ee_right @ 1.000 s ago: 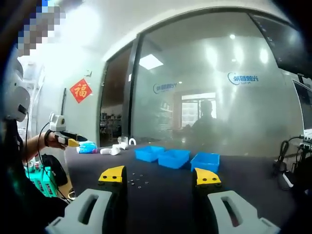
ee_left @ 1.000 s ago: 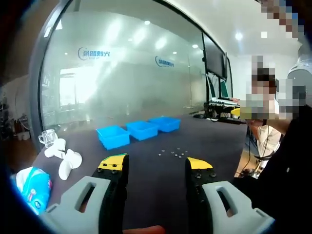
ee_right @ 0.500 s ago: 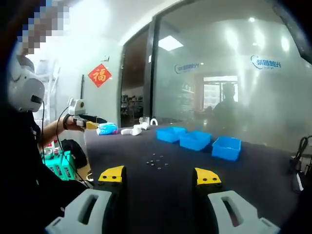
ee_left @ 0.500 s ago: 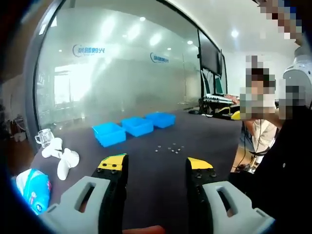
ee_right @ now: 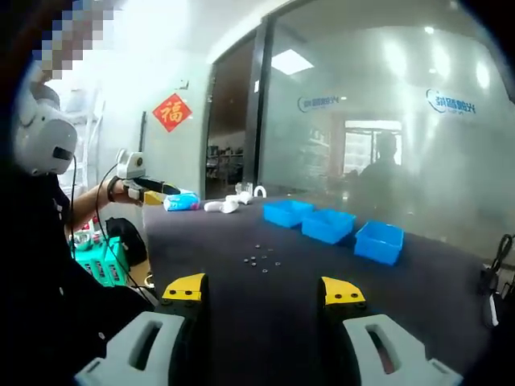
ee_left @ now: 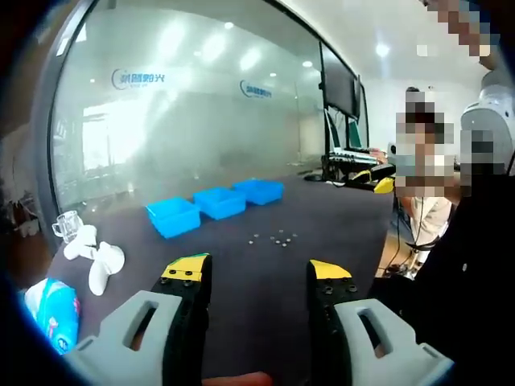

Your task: Sort the screws, nuts, and washers into the corresponding bins

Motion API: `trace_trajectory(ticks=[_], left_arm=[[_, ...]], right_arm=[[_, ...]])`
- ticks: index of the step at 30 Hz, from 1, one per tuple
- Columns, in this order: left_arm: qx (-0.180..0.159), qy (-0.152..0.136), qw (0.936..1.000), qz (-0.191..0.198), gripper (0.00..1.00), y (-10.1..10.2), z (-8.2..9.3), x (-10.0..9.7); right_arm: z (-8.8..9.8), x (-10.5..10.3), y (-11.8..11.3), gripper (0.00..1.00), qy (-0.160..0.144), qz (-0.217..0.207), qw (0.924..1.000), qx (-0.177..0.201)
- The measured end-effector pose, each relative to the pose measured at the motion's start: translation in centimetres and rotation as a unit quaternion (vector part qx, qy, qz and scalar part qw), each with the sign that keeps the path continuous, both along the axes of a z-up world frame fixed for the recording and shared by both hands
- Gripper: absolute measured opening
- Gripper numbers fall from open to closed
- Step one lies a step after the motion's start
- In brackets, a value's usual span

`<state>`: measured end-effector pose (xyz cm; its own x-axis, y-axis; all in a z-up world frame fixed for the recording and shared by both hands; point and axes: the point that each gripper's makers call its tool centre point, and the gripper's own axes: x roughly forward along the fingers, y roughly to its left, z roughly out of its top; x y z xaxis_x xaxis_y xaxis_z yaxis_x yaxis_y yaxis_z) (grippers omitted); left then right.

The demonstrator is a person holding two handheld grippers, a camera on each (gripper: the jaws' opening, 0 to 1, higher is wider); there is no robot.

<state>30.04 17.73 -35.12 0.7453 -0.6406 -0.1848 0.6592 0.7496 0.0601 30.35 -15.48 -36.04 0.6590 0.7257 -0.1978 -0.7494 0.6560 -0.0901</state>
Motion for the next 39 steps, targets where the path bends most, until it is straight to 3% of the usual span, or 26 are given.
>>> trace_trajectory(ticks=[15,20,35,39], left_arm=[[0.018,0.041,0.9977,-0.052,0.46,-2.2,-0.6,0.3],[0.067,0.068,0.9926,-0.075,0.46,-3.1,-1.6,0.7],[0.131,0.102,0.9779,-0.127,0.46,-5.6,-1.7,3.7],[0.161,0.113,0.9699,-0.144,0.46,-5.9,-2.2,4.9]], right_arm=[[-1.1,0.3,-0.2,0.49,0.013,0.006,0.9995,-0.027],[-1.2,0.4,-0.4,0.49,0.014,0.006,0.9994,-0.031],[-2.1,0.5,-0.8,0.49,0.021,0.011,0.9986,-0.047],[-2.2,0.5,-0.8,0.49,0.021,0.013,0.9982,-0.054]])
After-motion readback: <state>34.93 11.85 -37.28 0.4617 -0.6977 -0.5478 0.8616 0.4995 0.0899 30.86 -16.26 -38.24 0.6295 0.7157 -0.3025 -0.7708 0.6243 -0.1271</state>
